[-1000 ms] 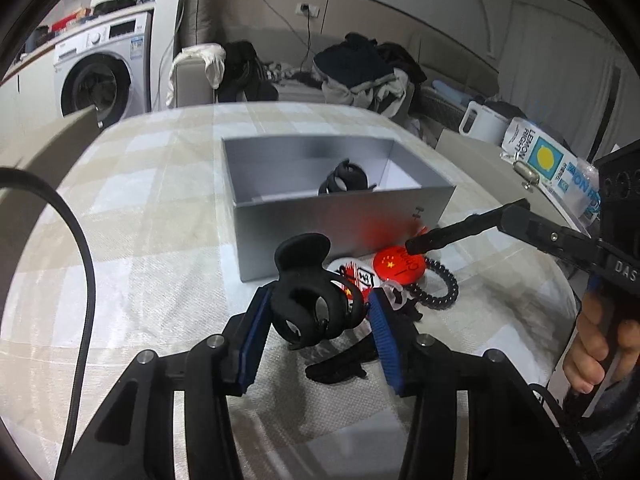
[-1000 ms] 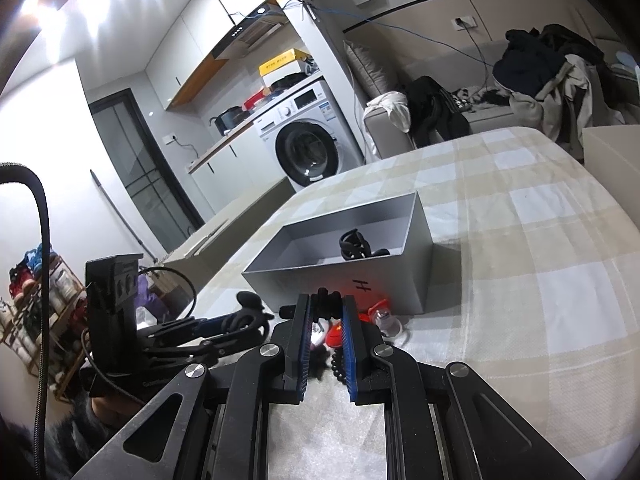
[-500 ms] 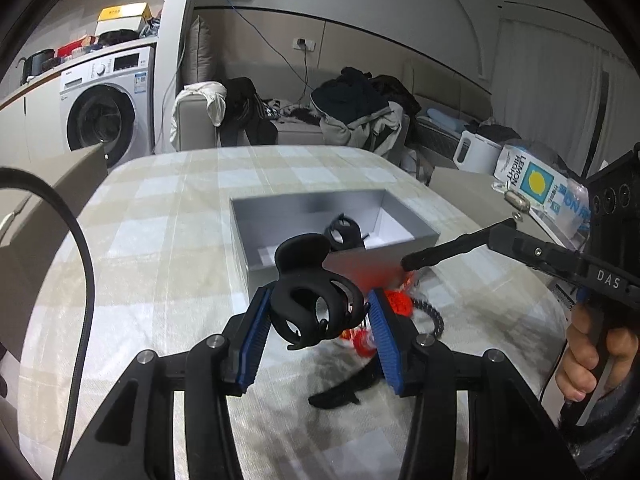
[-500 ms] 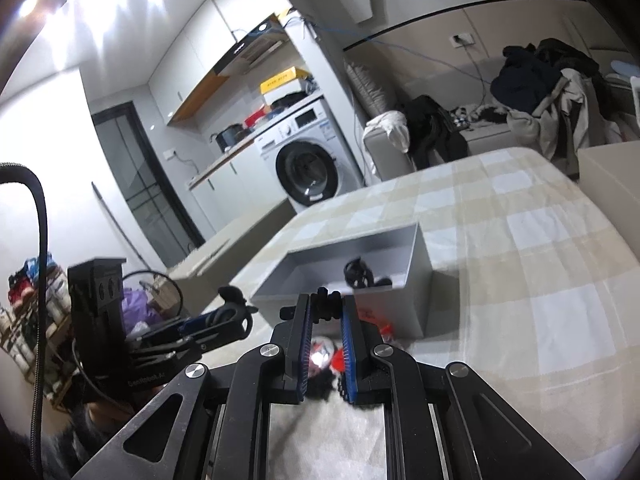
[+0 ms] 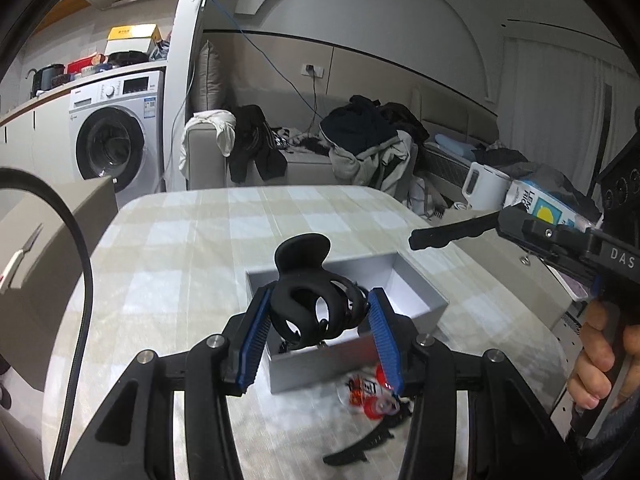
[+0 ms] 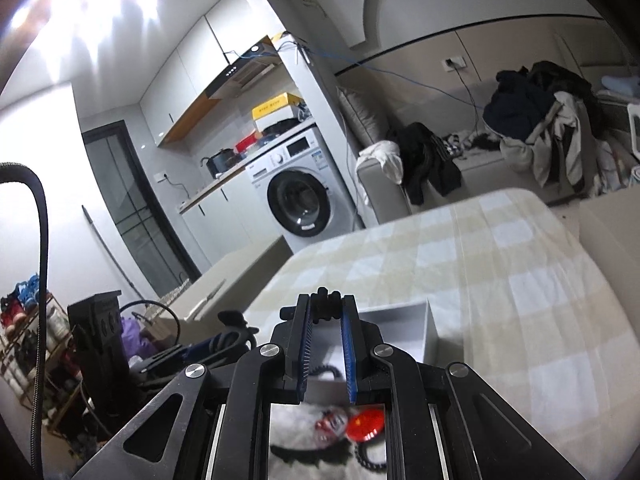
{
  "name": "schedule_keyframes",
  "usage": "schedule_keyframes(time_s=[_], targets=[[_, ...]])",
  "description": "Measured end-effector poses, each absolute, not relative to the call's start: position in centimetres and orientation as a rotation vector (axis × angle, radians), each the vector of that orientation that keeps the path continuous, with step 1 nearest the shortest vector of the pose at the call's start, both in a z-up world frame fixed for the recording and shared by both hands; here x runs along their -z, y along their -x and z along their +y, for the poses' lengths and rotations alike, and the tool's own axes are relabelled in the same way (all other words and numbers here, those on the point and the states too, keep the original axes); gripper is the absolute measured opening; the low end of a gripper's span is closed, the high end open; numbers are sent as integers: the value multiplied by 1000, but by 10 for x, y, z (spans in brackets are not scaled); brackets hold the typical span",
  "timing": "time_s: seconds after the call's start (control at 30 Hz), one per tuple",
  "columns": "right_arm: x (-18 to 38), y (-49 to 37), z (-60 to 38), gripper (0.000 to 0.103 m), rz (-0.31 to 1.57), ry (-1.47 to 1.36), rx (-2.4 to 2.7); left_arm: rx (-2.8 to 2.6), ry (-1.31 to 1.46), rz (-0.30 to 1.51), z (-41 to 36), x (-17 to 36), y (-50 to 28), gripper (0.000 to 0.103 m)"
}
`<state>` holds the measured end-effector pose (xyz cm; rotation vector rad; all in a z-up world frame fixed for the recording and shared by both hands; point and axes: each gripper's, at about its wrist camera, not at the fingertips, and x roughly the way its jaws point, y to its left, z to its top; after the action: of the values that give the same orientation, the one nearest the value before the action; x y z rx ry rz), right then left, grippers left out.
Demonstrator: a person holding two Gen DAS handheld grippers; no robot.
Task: Organize jewelry
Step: 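Lower both held items into the silver box and open both tools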
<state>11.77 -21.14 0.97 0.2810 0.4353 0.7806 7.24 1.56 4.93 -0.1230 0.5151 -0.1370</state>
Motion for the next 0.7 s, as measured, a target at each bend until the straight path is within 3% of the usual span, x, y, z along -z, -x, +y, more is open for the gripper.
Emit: schedule_keyframes(time_s=[0.7], targets=[[20,-164,-202,13,566,-330,-751,119,87,531,10,-35,-91,43]])
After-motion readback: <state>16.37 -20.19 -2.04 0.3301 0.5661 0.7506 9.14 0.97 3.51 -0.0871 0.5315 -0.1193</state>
